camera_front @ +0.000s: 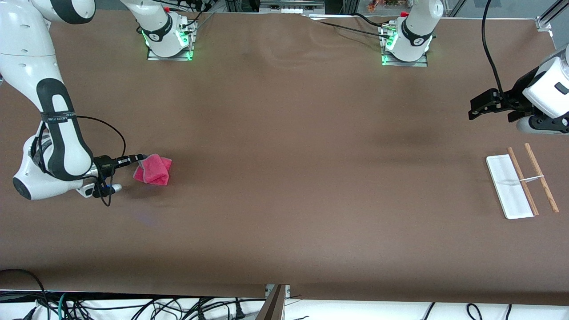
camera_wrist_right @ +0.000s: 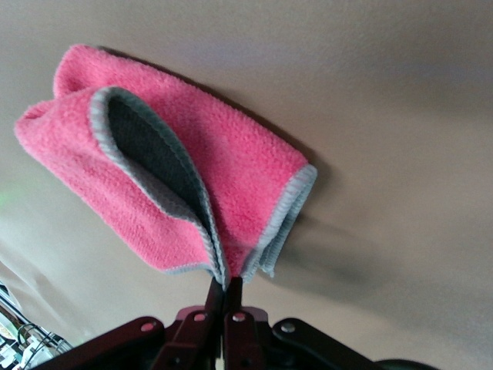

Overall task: Pass towel and hang on rack
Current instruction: 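Lift the pink towel with the right gripper toward the table middle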

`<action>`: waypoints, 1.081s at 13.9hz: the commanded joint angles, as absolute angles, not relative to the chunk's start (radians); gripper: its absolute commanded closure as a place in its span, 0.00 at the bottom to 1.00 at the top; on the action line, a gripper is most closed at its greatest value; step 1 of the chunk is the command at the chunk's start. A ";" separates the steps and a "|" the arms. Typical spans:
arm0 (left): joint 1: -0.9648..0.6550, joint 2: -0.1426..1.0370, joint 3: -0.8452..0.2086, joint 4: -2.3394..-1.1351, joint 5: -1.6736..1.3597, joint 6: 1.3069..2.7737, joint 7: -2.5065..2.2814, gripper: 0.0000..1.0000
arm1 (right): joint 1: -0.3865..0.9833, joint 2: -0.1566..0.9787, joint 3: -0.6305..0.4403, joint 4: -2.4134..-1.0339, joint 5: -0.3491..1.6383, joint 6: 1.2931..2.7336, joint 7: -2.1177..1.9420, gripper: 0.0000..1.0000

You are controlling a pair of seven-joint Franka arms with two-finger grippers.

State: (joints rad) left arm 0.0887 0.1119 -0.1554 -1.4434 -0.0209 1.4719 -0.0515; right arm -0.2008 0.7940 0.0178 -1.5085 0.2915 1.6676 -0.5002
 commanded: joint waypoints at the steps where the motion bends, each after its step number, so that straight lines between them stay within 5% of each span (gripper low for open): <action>1: 0.094 0.104 -0.156 -1.439 -0.028 1.470 -0.043 0.00 | -0.207 0.762 0.038 -1.462 0.299 1.632 -0.489 1.00; 7: 0.094 0.104 -0.156 -1.439 -0.028 1.468 -0.043 0.00 | -0.091 0.712 0.040 -1.177 0.299 1.373 -0.315 1.00; 15: 0.092 0.104 -0.156 -1.439 -0.028 1.470 -0.043 0.00 | 0.228 0.552 0.034 -1.160 0.296 1.374 0.139 1.00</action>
